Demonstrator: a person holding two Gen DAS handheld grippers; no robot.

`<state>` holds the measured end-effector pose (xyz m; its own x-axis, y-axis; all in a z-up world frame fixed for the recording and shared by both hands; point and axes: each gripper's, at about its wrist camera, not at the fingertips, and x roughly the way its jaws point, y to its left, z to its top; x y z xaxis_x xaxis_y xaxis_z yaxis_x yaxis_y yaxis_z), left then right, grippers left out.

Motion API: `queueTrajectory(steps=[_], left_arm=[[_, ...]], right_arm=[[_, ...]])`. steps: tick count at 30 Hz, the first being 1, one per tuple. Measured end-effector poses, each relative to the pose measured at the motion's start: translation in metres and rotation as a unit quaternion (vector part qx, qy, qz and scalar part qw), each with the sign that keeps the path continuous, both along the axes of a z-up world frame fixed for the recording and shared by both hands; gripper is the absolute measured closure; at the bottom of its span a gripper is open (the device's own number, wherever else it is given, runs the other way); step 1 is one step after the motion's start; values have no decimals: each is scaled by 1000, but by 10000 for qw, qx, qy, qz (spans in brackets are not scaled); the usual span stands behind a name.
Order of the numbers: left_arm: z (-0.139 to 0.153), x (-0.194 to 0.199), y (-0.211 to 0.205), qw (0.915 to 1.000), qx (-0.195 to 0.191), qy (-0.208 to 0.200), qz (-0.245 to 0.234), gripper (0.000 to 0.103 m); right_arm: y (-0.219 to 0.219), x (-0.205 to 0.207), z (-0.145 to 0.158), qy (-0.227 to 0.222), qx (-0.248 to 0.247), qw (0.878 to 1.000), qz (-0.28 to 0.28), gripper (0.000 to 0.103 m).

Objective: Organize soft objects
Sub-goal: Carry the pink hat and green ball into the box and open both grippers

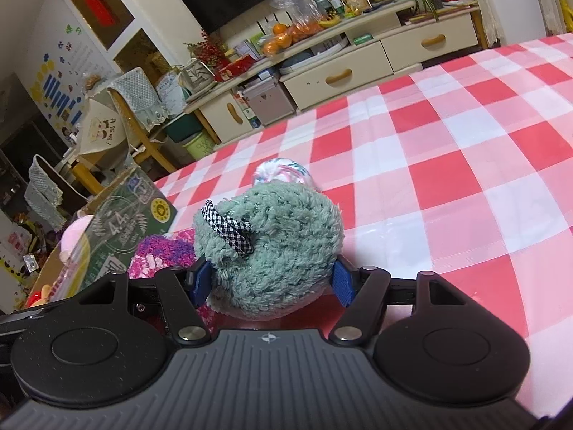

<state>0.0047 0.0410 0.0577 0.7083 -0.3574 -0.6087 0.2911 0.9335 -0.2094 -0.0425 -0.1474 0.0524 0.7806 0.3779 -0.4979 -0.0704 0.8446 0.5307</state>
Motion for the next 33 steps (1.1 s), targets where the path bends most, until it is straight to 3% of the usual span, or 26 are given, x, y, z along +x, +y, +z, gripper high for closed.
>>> queueTrajectory(steps=[18,33], left_arm=[[35,-26,29,9970,-357,-678,-93,48],[59,-39,77,9892,-637,-1282,315,48]], right_arm=[[22,-22,36,-648,-171,9977,-61,21],[63,-7,73,-1184,-398,9920,207,21]])
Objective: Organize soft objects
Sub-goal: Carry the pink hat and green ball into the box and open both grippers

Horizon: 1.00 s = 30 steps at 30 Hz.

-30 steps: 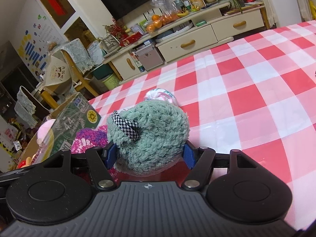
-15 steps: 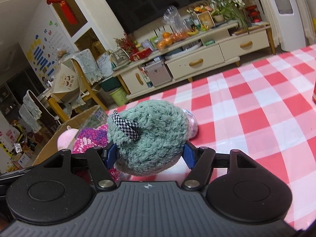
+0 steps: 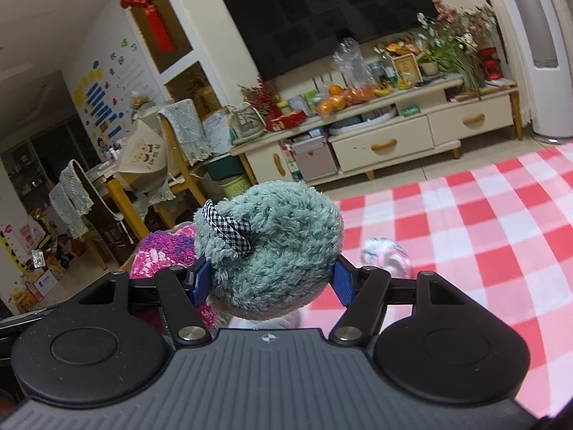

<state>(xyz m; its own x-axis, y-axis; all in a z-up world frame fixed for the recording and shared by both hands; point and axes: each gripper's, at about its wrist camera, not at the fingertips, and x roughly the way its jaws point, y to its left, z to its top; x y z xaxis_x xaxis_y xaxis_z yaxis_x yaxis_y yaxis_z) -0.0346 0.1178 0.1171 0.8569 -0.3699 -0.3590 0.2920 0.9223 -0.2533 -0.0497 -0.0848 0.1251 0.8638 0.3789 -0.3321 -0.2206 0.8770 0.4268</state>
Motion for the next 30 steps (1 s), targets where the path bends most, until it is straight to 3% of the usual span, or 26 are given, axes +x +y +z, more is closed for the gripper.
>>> queueTrajectory(steps=[7,16,30], left_arm=[[8,-3,32,9984,-150,-240,496,48],[16,6,80,9899,-418,-377,1304,48],[-7,43,119,9751,-304,292,2179,48]], right_arm=[[33,25,17,-169,-92,9993,328,21],[86,71,34,-429,-220,9952,856,21],[145,124,17,-84,-547,9899,1301,21]])
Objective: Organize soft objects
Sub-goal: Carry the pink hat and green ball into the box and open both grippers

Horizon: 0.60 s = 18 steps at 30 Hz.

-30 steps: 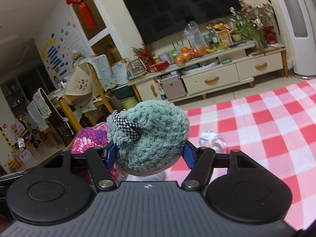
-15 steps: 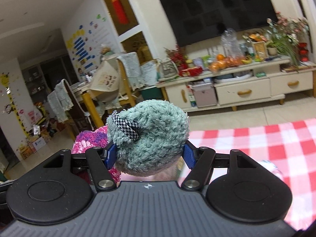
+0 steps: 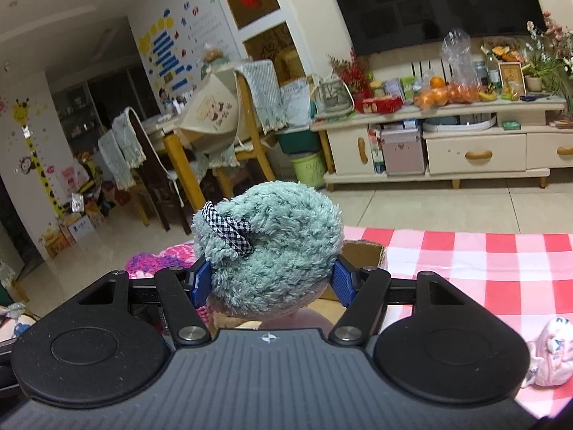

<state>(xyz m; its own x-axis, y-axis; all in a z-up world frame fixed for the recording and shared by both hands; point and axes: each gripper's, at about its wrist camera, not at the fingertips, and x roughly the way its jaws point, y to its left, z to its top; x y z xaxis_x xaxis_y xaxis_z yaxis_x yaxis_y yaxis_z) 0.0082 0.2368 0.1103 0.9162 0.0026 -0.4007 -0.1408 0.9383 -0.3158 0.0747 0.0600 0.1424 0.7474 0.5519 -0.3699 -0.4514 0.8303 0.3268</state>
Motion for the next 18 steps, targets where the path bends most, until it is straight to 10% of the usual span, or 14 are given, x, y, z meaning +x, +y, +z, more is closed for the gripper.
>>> queueTrajectory(steps=[18], left_arm=[[-11,13,4,9974,49,610,383,45]], right_arm=[[11,11,-12,390,-113,9991,-120,7]])
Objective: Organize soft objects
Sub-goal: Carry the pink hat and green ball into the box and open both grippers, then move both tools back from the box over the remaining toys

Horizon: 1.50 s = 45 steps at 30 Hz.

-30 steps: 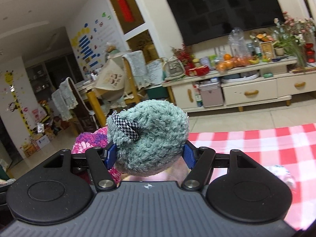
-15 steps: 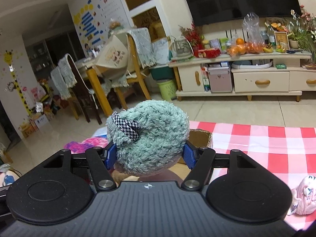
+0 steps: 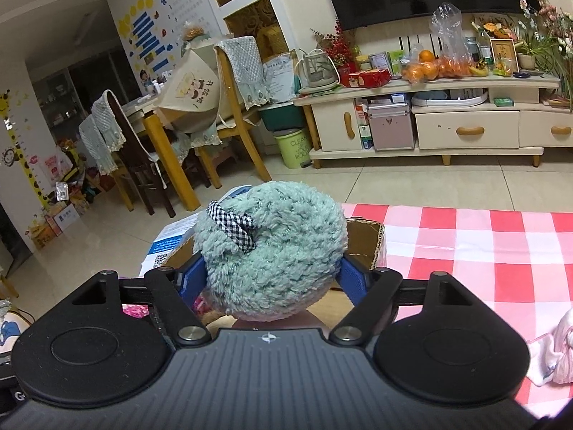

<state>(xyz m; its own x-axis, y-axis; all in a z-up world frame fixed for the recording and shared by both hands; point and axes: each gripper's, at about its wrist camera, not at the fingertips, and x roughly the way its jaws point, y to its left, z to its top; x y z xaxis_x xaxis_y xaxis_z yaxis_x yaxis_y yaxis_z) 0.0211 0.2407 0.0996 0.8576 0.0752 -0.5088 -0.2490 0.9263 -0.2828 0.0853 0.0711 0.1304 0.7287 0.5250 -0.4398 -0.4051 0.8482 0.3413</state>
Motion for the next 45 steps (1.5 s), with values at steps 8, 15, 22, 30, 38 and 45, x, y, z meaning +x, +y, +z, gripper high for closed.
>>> queueTrajectory(steps=[8,15,22,30,38,45], left_arm=[[6,-5,-3,9999,42,-114,93,44],[10,-8,-9,9995,262,-127,126,25],[12,-11,-12,9993,282,-191,117,5],[11,-12,-23,9993,303,-188,-87,1],[11,-16,-36,9991,277,-196,-269,1],[12,-20,-48,9981,252,-216,-526,1]], right_arm=[[-13,-7,7,-211,353,9992,19,4],[-35,-24,12,-384,558,9973,-280,3],[-61,-41,11,-497,636,9942,-707,2],[-77,-58,5,-609,455,9924,-971,2],[-90,-72,3,-741,249,9912,-1068,1],[-108,-81,1,-769,322,9886,-1251,1]])
